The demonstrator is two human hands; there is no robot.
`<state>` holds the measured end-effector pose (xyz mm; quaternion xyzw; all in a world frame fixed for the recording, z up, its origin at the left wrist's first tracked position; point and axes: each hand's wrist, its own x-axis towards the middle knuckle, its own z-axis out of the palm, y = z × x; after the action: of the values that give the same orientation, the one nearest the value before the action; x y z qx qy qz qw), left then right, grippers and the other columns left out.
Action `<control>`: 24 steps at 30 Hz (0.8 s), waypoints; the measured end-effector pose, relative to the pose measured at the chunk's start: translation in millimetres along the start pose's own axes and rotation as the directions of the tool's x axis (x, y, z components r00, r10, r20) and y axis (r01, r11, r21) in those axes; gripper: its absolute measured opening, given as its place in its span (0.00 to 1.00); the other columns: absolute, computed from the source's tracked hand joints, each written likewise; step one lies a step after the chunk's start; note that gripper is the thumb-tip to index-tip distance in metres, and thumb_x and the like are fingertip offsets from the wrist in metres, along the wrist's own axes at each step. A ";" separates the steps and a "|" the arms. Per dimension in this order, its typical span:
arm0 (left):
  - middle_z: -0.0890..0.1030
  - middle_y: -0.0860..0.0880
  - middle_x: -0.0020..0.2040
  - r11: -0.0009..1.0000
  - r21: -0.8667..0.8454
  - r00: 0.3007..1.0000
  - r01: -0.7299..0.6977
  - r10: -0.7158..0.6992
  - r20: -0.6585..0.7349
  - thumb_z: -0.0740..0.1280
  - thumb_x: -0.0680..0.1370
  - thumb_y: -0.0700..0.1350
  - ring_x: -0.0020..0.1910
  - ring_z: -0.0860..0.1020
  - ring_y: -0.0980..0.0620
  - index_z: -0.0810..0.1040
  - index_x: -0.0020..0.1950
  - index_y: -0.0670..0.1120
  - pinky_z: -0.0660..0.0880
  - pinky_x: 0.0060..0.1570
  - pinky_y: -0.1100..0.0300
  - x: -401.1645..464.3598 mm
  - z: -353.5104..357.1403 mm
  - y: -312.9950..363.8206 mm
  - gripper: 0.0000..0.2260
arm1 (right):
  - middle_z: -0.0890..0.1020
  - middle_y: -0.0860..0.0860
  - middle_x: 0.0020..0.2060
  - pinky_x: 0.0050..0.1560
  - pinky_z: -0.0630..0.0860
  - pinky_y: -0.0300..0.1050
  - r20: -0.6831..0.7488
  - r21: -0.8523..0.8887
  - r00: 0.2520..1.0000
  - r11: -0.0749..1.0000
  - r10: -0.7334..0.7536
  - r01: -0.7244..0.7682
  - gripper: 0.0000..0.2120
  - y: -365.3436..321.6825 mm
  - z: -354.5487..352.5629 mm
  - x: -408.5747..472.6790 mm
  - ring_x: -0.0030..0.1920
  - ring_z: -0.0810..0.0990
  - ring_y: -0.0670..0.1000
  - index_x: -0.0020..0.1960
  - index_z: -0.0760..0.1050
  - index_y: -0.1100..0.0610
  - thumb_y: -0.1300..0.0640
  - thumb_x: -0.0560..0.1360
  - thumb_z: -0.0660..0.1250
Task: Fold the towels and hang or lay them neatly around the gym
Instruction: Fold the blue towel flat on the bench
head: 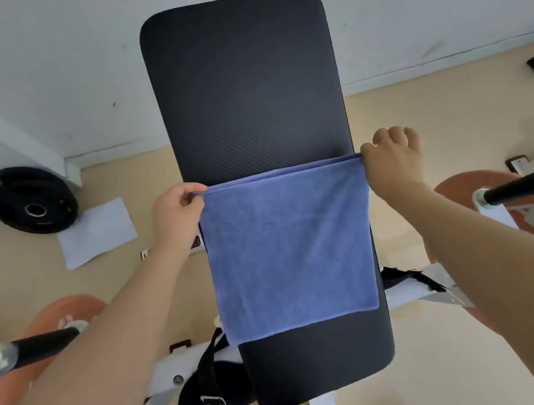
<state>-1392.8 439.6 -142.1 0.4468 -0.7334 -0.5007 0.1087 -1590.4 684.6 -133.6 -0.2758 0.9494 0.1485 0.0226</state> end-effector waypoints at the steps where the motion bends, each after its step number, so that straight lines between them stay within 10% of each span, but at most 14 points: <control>1: 0.80 0.53 0.42 0.999 0.023 0.999 -0.036 0.036 -0.007 0.61 0.76 0.36 0.41 0.76 0.57 0.79 0.47 0.47 0.70 0.42 0.66 5.8 2.9 4.4 0.10 | 0.74 0.60 0.56 0.67 0.58 0.54 -0.011 0.055 0.999 0.998 0.042 -0.042 0.14 1.5 -0.9 11.0 0.61 0.68 0.61 0.56 0.75 0.62 0.66 0.73 0.59; 4: 0.80 0.51 0.47 0.992 0.077 0.994 -0.103 0.106 -0.032 0.61 0.77 0.37 0.45 0.76 0.55 0.79 0.49 0.46 0.70 0.43 0.68 22.4 14.2 16.2 0.09 | 0.76 0.62 0.52 0.54 0.66 0.52 0.032 0.351 0.979 0.914 0.203 -0.201 0.13 3.9 -5.7 39.8 0.55 0.72 0.63 0.56 0.73 0.64 0.63 0.76 0.55; 9: 0.74 0.43 0.62 0.931 0.316 0.959 -0.183 0.240 -0.152 0.58 0.75 0.32 0.59 0.73 0.46 0.73 0.62 0.42 0.68 0.58 0.62 34.3 33.9 21.2 0.16 | 0.76 0.56 0.46 0.43 0.67 0.45 0.248 0.819 0.932 0.456 0.265 -0.348 0.14 -2.9 3.4 51.9 0.46 0.74 0.58 0.62 0.66 0.59 0.61 0.77 0.56; 11: 0.71 0.41 0.65 0.799 0.498 0.880 -0.336 0.455 -0.138 0.58 0.75 0.33 0.64 0.68 0.44 0.72 0.63 0.40 0.63 0.65 0.57 19.6 49.9 23.6 0.17 | 0.74 0.52 0.47 0.47 0.67 0.45 0.279 0.869 0.923 0.339 0.265 -0.360 0.21 -7.2 7.7 46.8 0.47 0.74 0.54 0.69 0.60 0.56 0.61 0.77 0.57; 14: 0.73 0.40 0.66 0.408 0.541 0.628 -0.736 0.709 0.320 0.54 0.76 0.39 0.66 0.66 0.46 0.75 0.61 0.39 0.58 0.67 0.56 -1.8 95.9 23.1 0.17 | 0.73 0.50 0.47 0.48 0.68 0.46 0.391 0.869 0.873 0.197 0.290 -0.455 0.24 -7.5 16.7 46.0 0.48 0.73 0.52 0.71 0.59 0.56 0.56 0.77 0.59; 16: 0.71 0.44 0.69 0.086 0.618 0.526 -0.782 0.623 0.579 0.53 0.76 0.44 0.69 0.68 0.46 0.74 0.65 0.43 0.60 0.69 0.54 2.1 121.3 15.0 0.20 | 0.72 0.51 0.38 0.39 0.66 0.45 0.460 0.840 0.851 0.185 0.254 -0.510 0.09 -4.5 23.9 46.0 0.39 0.71 0.52 0.53 0.72 0.56 0.54 0.77 0.59; 18: 0.68 0.47 0.72 0.001 0.722 0.639 -0.692 0.467 0.612 0.49 0.75 0.53 0.70 0.68 0.49 0.68 0.70 0.46 0.61 0.70 0.54 14.8 124.6 16.2 0.26 | 0.63 0.51 0.28 0.31 0.59 0.43 0.446 0.840 0.861 0.218 0.244 -0.497 0.15 0.3 26.5 43.9 0.30 0.61 0.51 0.31 0.63 0.55 0.55 0.77 0.59; 24: 0.60 0.46 0.76 -0.011 0.748 0.664 -0.664 0.450 0.597 0.47 0.75 0.61 0.74 0.61 0.47 0.54 0.75 0.49 0.54 0.73 0.49 26.8 121.2 14.2 0.31 | 0.69 0.48 0.29 0.30 0.61 0.43 0.192 0.903 0.948 0.333 0.256 -0.273 0.08 12.6 0.0 16.7 0.30 0.65 0.48 0.40 0.70 0.55 0.58 0.77 0.56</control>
<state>-1489.5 497.7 -195.5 0.0369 -0.9942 0.0852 -0.0540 -1611.2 686.1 -132.2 -0.0579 0.9019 -0.3992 0.1543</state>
